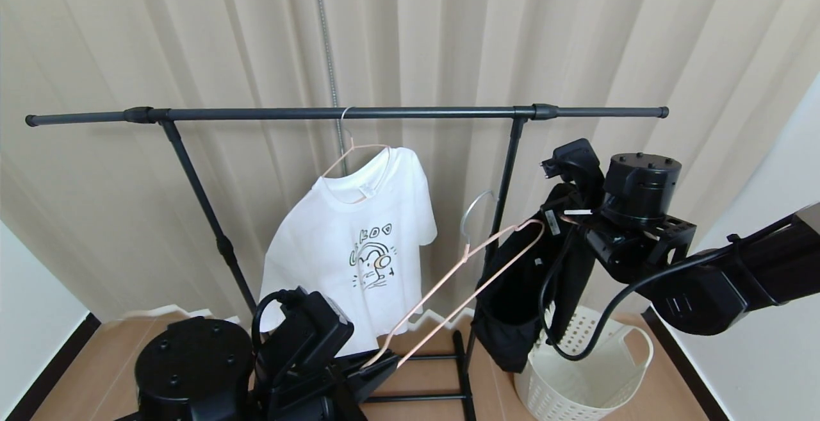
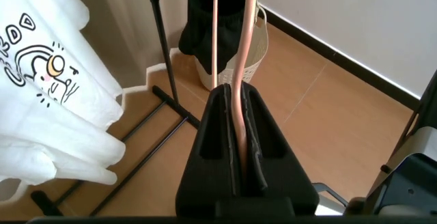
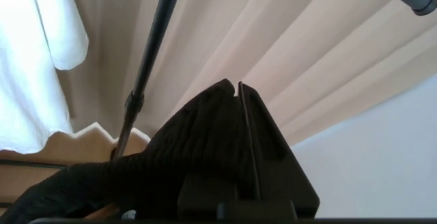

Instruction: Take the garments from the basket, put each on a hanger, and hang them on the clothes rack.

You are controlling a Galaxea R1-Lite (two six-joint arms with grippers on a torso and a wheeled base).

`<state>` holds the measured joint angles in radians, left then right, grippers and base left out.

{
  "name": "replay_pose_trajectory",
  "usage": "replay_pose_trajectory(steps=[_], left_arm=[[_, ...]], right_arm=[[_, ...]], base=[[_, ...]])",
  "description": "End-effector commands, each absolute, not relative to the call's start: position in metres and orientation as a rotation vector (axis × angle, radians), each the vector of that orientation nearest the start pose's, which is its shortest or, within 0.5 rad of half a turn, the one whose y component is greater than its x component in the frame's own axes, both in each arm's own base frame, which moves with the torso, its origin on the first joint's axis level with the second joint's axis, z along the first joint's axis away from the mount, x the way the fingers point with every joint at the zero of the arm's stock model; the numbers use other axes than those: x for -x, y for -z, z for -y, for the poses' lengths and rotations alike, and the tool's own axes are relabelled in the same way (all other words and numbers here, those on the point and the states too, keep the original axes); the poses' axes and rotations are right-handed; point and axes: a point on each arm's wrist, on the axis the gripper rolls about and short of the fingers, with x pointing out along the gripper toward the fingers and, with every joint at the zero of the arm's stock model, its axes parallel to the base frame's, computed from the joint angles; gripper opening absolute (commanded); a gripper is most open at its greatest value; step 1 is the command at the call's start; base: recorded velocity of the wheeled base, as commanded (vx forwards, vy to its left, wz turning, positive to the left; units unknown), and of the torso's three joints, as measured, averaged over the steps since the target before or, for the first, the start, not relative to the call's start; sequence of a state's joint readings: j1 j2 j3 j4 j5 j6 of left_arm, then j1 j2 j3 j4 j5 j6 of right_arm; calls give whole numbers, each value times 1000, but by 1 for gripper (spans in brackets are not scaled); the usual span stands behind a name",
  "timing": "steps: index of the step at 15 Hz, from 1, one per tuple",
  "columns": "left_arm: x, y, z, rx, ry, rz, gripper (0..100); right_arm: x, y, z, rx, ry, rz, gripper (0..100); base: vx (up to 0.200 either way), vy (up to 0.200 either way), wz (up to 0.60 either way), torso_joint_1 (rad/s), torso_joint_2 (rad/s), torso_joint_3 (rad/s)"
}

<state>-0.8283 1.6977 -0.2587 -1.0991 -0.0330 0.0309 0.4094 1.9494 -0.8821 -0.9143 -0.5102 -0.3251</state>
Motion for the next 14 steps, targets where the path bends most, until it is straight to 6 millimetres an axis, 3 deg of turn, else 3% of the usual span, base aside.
replay_pose_trajectory(steps=[1,8,14], left_arm=[[-163,-93,179,-172,856,-333,0],[-170,-96,186,-158,853,-316,0],[-168,-100,184,-152,858,-301,0]], right_arm=[[-329,-146,-135,392,54,-145,0],[-303,-160,-144,371,-81,-93,0],[-297,-161,-152,351,-122,-86,0]], base=[[0,0,0,0,0,0],[0,0,0,0,0,0],[0,0,0,0,0,0]])
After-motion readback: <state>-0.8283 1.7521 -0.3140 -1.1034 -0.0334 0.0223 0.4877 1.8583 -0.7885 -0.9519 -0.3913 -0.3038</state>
